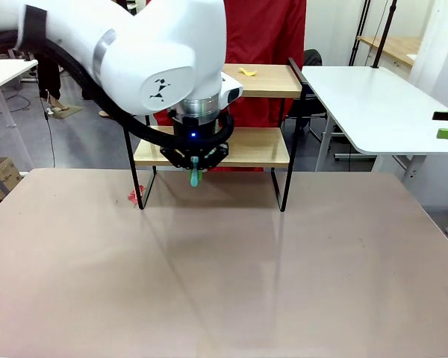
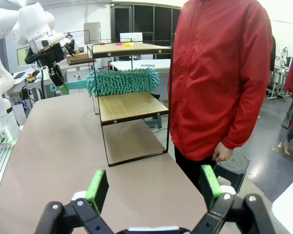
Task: Clean the shelf.
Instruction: Clean the specific section of the Shelf indicated by the human with the Duster.
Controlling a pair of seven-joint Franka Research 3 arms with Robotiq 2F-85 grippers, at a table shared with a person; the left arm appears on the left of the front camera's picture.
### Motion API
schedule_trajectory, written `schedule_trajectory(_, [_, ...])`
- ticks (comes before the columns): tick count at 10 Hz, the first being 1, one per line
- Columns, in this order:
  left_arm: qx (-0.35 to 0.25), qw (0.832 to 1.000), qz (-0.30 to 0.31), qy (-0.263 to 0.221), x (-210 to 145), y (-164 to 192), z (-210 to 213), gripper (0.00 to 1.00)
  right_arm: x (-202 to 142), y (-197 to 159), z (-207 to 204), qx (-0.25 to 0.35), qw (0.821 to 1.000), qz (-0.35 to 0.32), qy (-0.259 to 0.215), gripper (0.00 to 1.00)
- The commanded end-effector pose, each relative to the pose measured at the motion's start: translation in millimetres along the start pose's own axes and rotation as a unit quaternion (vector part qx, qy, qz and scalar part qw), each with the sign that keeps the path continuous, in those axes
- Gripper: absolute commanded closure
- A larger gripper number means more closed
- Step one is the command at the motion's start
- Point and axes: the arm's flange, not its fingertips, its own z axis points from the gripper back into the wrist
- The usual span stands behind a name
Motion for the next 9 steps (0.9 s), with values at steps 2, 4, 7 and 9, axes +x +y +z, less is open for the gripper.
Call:
schedule_trajectory(2, [0.021, 1.000, 0.004, 0.009, -20, 37, 13, 0.87, 2, 1, -1, 0.000, 1.000, 0.001, 0.000, 0.00])
schedule_trajectory(4, [0.041, 0.999, 0.018, 0.013, -25, 63, 15, 0.87, 2, 1, -1, 0.000, 1.000, 0.001, 0.000, 0.00])
schedule_trajectory(7, [0.131, 0.990, 0.053, 0.024, -36, 82, 22, 0.87, 2, 1, -1, 0.000, 1.000, 0.001, 0.000, 0.00])
schedule_trajectory(9, [0.159, 0.985, 0.068, -0.013, -46, 77, 38, 0.87, 2, 1, -1, 0.000, 1.000, 0.001, 0.000, 0.00])
